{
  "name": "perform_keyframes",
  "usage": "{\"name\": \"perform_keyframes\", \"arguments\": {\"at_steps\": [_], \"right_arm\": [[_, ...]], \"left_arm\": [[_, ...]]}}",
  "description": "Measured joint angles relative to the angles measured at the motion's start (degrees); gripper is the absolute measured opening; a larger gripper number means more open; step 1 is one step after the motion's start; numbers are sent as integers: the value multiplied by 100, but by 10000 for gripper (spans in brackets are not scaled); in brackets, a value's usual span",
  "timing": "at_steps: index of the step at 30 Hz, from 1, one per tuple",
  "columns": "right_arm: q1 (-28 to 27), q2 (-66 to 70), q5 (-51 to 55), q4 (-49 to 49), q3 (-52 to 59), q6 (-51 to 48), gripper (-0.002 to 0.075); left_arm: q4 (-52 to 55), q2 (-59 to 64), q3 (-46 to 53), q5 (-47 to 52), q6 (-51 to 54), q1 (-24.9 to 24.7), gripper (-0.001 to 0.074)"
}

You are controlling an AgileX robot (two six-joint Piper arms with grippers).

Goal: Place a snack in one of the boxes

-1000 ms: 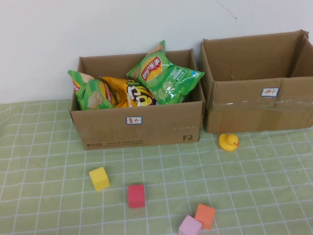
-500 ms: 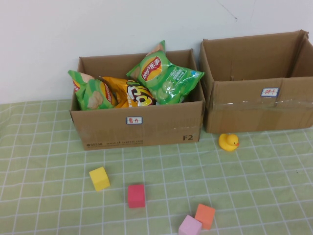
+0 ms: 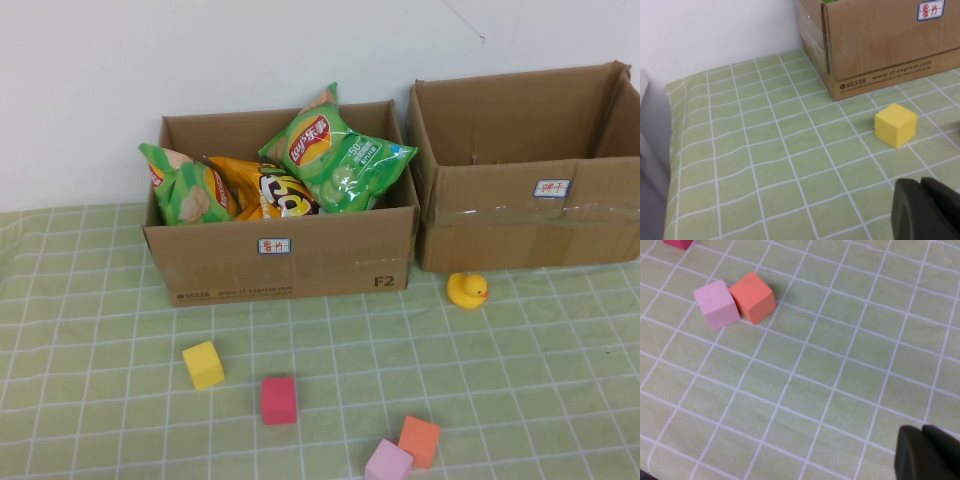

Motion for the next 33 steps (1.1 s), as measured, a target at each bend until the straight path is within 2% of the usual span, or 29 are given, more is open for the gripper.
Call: {"name": "perform_keyframes", "arguments": {"at_steps": [14, 33], "right_arm": [[0, 0, 0, 0, 0, 0, -2], [0, 0, 0, 0, 0, 0, -2]], "left_arm": [[51, 0, -10, 31, -708, 0, -1], [224, 0, -10, 40, -909, 606, -2]]}}
